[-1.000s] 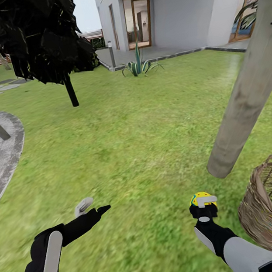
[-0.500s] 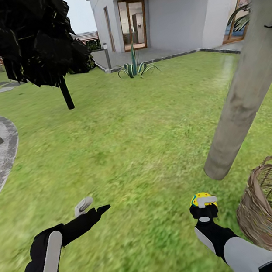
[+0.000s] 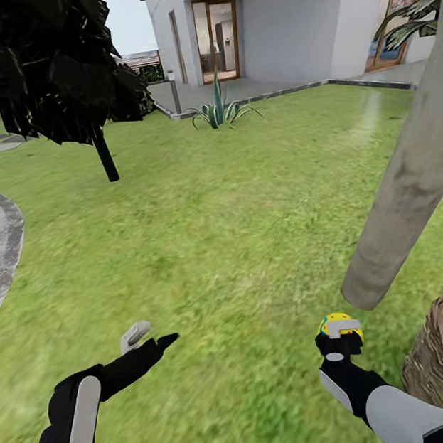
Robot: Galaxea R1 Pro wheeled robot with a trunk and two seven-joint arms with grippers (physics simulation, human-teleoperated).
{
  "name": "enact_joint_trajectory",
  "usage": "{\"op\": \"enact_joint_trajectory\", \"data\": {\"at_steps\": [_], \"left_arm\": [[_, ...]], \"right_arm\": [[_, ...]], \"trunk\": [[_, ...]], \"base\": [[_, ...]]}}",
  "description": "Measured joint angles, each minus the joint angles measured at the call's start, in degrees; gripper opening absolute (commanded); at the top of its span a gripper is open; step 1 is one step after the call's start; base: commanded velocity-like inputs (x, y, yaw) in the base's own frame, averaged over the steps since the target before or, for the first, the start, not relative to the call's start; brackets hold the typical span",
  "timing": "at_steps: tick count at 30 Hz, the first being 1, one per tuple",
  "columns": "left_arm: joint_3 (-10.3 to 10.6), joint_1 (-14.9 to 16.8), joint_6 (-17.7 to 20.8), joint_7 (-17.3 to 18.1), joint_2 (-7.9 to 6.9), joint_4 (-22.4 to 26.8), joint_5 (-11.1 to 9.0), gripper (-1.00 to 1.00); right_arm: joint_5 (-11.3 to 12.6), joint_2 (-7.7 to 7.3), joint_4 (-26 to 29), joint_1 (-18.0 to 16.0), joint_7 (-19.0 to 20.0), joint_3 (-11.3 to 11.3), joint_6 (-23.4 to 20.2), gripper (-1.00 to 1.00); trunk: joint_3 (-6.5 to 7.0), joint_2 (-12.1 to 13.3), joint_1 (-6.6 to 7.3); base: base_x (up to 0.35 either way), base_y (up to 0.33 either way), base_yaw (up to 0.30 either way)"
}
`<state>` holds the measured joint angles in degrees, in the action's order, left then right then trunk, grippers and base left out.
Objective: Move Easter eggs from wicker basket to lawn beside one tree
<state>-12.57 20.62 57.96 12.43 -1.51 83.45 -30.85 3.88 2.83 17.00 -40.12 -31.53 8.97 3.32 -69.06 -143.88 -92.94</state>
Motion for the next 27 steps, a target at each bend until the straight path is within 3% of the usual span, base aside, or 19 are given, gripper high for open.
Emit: {"op": "enact_joint_trajectory", "data": {"at_steps": [4,6,27], "left_arm": [[-3.75,-0.01,0.2,0.14,0.02,0.27,-0.47,1.0],[-4.41,-0.01,0.22,0.2,0.06,0.42,-0.53,1.0],[-4.74,0.0,0.3,0.25,0.09,1.79,-0.65,1.0]], "right_arm": [[0.0,-0.01,0.02,0.0,-2.84,0.01,-0.02,-1.0],[0.02,-0.01,0.02,0.0,-3.42,0.02,-0.03,-1.0],[0.02,-0.01,0.02,0.0,-3.65,0.08,0.06,-1.0]], "trunk": [[0.0,0.0,0.0],[-0.44,-0.02,-0.06],[-5.09,-0.31,-0.6]], "base": [[0.006,0.0,0.0],[0.001,0.0,0.0],[0.0,0.0,0.0]]}}
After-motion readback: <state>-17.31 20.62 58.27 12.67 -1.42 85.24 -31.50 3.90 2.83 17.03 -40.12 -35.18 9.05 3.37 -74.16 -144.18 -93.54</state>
